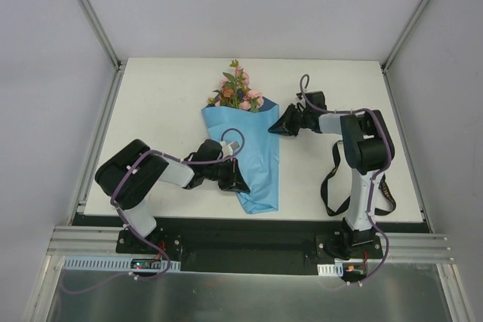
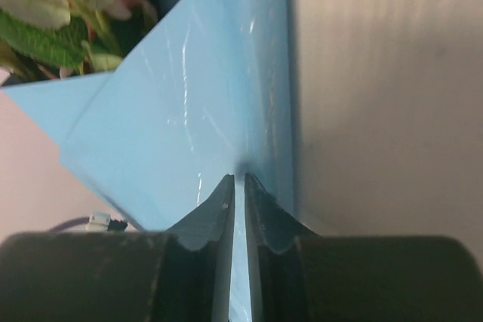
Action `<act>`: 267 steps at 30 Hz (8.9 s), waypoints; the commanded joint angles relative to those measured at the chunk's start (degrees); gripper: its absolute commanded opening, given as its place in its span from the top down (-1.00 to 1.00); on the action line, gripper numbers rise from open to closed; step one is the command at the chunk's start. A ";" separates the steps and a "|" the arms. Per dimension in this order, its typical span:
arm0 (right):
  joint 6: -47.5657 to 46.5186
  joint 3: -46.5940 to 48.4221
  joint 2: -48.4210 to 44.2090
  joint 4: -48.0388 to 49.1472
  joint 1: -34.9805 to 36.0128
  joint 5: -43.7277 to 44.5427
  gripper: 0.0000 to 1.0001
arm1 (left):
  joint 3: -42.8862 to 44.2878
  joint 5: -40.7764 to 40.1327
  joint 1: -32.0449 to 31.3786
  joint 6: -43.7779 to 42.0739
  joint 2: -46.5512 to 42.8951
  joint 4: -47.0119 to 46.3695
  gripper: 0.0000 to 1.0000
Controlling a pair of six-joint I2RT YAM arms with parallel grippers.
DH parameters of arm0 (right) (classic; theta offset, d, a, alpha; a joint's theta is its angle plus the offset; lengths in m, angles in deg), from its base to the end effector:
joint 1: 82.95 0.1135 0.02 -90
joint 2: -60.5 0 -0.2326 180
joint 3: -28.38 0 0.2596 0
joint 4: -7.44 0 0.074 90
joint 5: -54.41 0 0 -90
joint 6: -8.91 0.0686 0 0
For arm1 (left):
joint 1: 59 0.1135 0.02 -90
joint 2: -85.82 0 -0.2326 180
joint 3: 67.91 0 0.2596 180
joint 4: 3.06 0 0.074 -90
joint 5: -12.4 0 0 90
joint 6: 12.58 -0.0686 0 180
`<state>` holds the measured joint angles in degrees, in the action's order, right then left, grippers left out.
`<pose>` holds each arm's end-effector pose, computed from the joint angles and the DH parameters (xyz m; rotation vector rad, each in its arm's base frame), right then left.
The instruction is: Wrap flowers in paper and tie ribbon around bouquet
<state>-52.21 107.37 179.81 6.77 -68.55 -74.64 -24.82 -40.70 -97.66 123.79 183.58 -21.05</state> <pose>0.4037 0.1483 0.0649 -0.0801 2.3624 1.1614 0.2123 -0.2226 0.0552 0.2471 2.4958 -1.4475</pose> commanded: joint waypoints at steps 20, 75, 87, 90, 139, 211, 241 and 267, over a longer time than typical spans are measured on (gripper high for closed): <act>-4.87 43.53 18.69 -26.30 -7.54 1.52 0.65 | -1.61 -2.54 -0.81 -1.28 -1.78 6.39 0.98; 0.48 -19.42 -14.81 -6.79 3.98 0.55 0.91 | -6.53 -3.95 -3.36 -2.77 -4.77 6.75 1.00; 3.02 10.11 4.94 -14.17 -2.17 0.56 0.92 | -5.92 -1.75 -3.36 -2.16 -1.95 4.81 1.00; 3.28 20.63 10.83 -15.06 -3.14 -1.99 0.91 | -5.30 -1.40 -3.36 -2.25 -2.13 5.51 1.00; -14.58 -23.18 -75.45 -53.63 -3.76 29.61 -0.55 | 0.05 -13.09 17.03 9.08 -4.08 -9.32 -0.19; -15.83 -8.13 -43.53 -36.73 31.24 31.81 -0.48 | 6.73 -15.32 25.56 -10.67 -56.41 54.84 -0.98; 31.75 -21.51 -44.87 -44.59 -15.80 46.60 -0.61 | 62.46 -13.61 -0.90 -54.55 23.00 54.11 -0.43; 11.83 -18.79 -58.38 -55.49 -16.33 71.20 0.99 | 43.50 -40.58 9.89 -27.41 -8.33 58.07 1.00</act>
<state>-31.05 86.82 130.21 -42.30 -84.51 -16.50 26.74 -70.77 -96.13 84.14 194.42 36.08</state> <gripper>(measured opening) 0.009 0.003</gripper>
